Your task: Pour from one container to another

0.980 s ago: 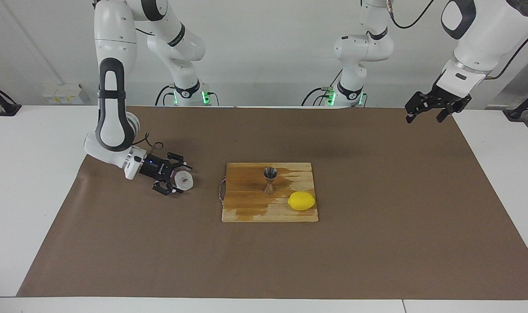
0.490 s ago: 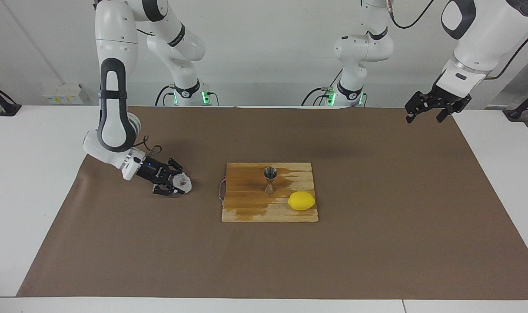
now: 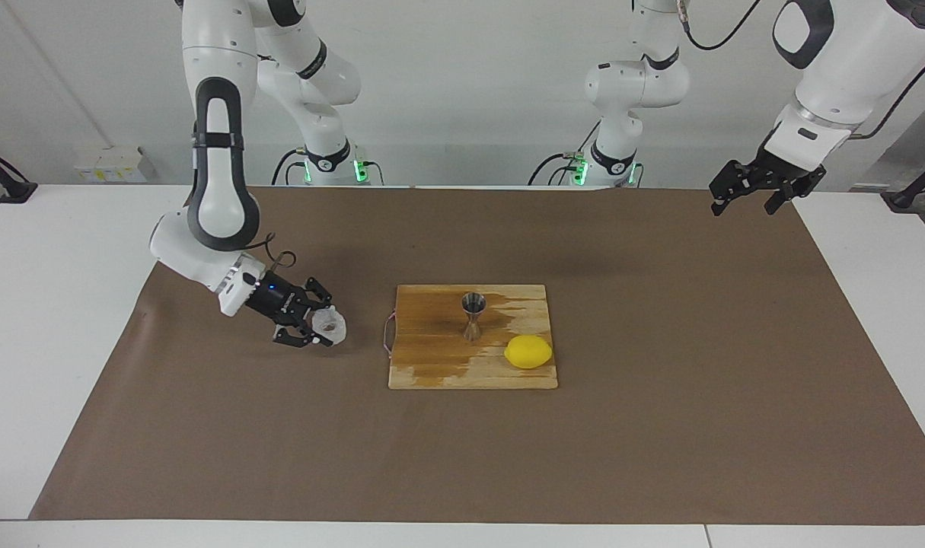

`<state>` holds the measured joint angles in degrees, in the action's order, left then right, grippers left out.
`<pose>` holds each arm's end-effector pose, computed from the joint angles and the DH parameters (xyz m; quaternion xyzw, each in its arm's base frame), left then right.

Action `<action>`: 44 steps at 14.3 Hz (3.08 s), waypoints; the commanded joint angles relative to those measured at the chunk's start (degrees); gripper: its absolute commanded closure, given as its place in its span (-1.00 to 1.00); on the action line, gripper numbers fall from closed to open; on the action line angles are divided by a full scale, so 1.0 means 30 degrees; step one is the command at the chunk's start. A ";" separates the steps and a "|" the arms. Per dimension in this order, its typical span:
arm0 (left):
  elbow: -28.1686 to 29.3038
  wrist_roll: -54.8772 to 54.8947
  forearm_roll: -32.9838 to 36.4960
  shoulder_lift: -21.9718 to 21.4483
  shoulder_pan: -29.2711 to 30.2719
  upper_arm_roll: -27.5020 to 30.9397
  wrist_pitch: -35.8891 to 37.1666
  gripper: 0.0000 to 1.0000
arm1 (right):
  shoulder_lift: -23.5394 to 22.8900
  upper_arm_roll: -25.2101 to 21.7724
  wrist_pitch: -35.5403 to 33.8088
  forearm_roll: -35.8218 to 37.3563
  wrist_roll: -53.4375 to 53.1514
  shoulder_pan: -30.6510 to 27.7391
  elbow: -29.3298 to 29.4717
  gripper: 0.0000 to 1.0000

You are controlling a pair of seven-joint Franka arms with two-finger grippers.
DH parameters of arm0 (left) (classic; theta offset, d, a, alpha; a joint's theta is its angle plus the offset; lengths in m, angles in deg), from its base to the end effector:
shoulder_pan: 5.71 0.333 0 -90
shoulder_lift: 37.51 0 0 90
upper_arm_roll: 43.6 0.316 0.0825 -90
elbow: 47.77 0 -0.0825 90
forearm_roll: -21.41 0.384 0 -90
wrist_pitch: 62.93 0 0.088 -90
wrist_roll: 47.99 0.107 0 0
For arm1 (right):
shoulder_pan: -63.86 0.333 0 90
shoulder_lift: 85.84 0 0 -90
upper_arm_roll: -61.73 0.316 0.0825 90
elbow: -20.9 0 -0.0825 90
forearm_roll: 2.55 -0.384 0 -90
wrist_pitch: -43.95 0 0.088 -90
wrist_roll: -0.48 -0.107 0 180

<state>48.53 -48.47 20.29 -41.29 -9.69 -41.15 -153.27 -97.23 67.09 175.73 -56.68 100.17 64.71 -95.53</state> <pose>0.5324 -0.0156 0.6090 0.9997 -0.0090 -0.0192 0.0108 0.5926 0.0801 0.3633 -0.7673 -0.5314 -0.2803 0.2243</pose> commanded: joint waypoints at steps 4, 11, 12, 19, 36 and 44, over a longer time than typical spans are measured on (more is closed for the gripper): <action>0.0096 -0.0013 0.0253 -0.0291 0.0008 0.0004 0.0200 -1.00 | -0.0041 -0.0029 0.3647 0.5350 -0.7297 0.4573 0.0931 0.88; 0.0095 -0.0013 0.0253 -0.0262 0.0008 0.0004 0.0200 -1.00 | -0.0012 -0.0029 0.3800 1.3251 -1.1398 0.6717 0.1487 0.93; 0.0096 -0.0013 0.0253 -0.0262 0.0008 0.0004 0.0200 -1.00 | -0.0012 0.0000 0.3655 1.4659 -1.2161 0.6748 0.1546 0.93; 0.0096 -0.0013 0.0253 -0.0291 0.0008 0.0004 0.0200 -1.00 | -0.0159 0.0029 0.1956 2.2338 -1.7753 0.8065 0.3274 0.95; 0.0095 -0.0013 0.0253 -0.0262 0.0008 0.0004 0.0200 -1.00 | -0.0393 0.0000 -0.1590 2.6770 -2.0225 0.9531 0.5413 0.96; 0.0067 -0.0013 0.0253 -0.0262 0.0008 0.0004 0.0200 -1.00 | -0.0423 0.0029 -0.1766 2.7534 -2.0927 0.9737 0.5267 0.95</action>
<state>48.53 -48.47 20.29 -41.32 -9.69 -41.15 -153.27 -97.79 67.14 171.67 23.74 39.43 93.80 -80.95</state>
